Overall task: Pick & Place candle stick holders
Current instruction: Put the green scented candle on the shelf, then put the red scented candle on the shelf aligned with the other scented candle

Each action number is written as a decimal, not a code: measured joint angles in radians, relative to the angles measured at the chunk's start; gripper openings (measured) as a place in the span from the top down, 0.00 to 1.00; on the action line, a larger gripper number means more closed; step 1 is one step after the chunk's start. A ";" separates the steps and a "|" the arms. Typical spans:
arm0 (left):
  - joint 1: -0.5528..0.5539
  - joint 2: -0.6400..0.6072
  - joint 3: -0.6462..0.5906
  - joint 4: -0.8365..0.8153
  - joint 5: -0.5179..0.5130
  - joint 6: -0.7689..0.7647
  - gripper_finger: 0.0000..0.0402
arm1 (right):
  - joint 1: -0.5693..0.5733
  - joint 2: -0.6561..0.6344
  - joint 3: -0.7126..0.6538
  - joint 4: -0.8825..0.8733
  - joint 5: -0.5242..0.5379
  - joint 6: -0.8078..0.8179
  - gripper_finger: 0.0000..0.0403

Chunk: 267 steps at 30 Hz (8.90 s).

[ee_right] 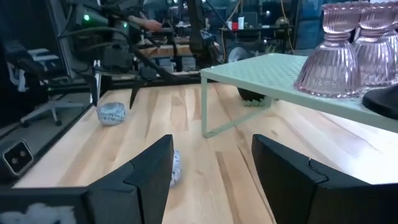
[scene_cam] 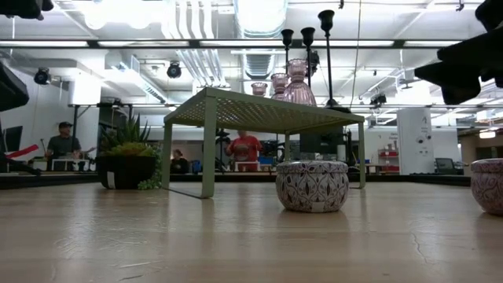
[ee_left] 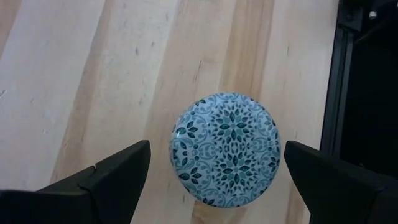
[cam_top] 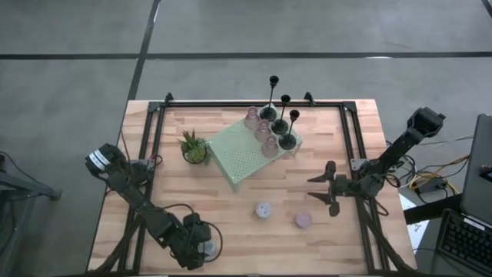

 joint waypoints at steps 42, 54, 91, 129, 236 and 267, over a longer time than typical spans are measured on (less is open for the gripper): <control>0.023 0.087 0.005 0.062 -0.078 0.127 0.24 | -0.003 -0.017 0.001 -0.106 0.051 -0.019 0.48; 0.096 0.074 0.005 0.068 -0.087 0.206 0.25 | -0.003 -0.017 0.001 -0.106 0.051 -0.041 0.48; 0.789 -0.346 0.129 -0.108 -0.073 0.631 0.22 | -0.003 -0.017 0.001 -0.106 0.049 -0.041 0.48; 1.015 -0.241 0.129 -0.176 0.001 0.619 0.22 | -0.003 -0.017 0.001 -0.105 0.049 -0.041 0.48; 0.503 0.343 0.261 0.395 0.043 0.869 0.23 | -0.003 -0.017 0.001 -0.123 0.049 -0.004 0.48; 0.503 0.128 0.287 0.286 0.070 0.887 0.24 | -0.003 -0.016 0.001 -0.128 0.048 -0.004 0.48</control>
